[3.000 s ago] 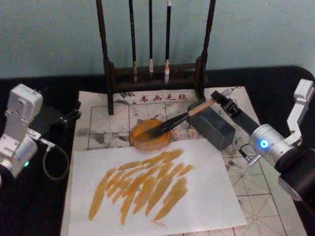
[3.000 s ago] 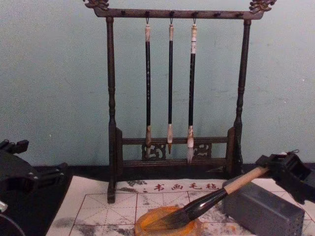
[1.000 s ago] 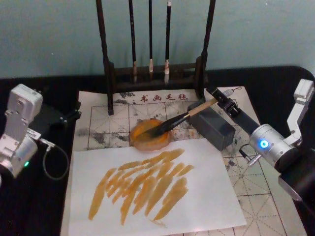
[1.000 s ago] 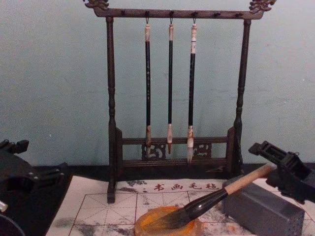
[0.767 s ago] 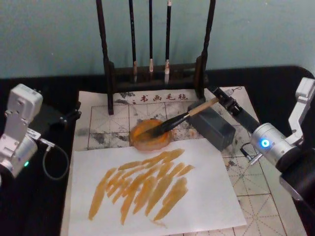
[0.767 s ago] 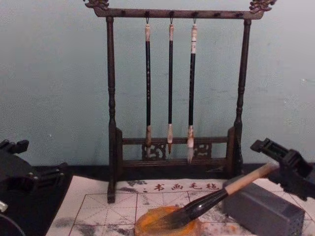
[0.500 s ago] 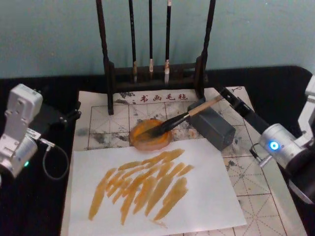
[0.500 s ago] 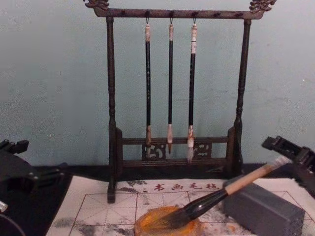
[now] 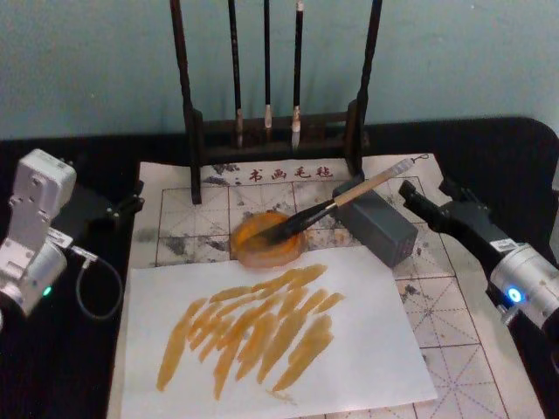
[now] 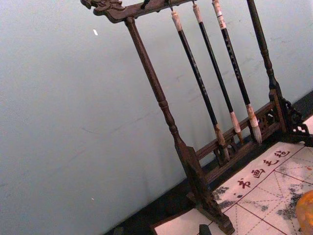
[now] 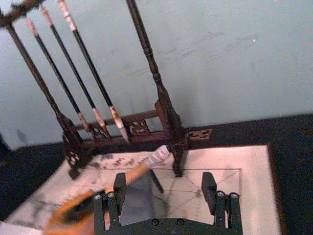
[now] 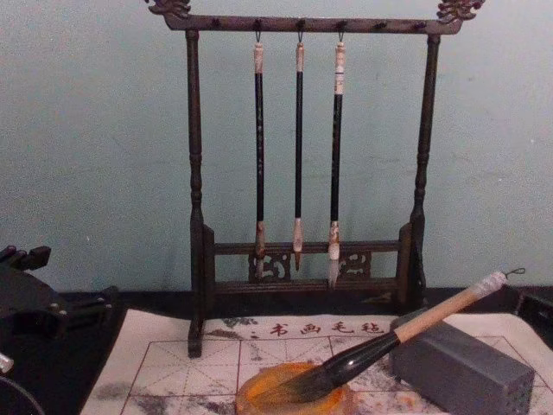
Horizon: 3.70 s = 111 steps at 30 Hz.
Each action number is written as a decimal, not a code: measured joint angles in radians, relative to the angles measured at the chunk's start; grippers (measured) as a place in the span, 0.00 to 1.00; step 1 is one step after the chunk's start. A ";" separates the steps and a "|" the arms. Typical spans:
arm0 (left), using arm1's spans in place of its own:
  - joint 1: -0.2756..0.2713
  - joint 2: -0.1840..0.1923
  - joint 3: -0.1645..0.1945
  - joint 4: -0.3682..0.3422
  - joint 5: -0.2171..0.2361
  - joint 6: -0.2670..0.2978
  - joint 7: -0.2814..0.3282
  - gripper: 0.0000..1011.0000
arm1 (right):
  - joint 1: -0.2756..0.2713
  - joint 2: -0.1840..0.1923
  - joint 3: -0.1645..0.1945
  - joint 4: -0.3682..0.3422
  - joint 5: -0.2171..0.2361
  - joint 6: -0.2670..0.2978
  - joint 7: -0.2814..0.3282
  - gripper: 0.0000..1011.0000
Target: Pick up the brush from the inkstone, write on the paper, then place the brush back to its original position.
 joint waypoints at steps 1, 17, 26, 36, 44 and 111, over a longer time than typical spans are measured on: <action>0.000 0.000 0.000 0.000 0.000 0.000 0.000 0.99 | -0.003 0.004 -0.002 -0.001 -0.016 -0.008 -0.005 0.99; 0.000 0.000 0.000 0.000 0.000 0.000 0.000 0.99 | -0.011 0.004 0.006 0.030 -0.180 -0.064 -0.078 0.99; 0.000 0.000 0.000 0.000 0.000 0.000 0.000 0.99 | -0.010 0.002 0.008 0.032 -0.180 -0.065 -0.078 0.99; 0.000 0.000 0.000 0.000 0.000 0.000 0.000 0.99 | -0.010 0.004 0.006 0.030 -0.179 -0.064 -0.078 0.99; 0.000 0.000 0.000 0.000 0.000 0.000 0.000 0.99 | -0.010 0.005 0.005 0.030 -0.178 -0.063 -0.077 0.99; 0.000 0.000 0.000 0.000 0.000 0.000 0.000 0.99 | -0.010 0.006 0.004 0.029 -0.176 -0.062 -0.077 0.99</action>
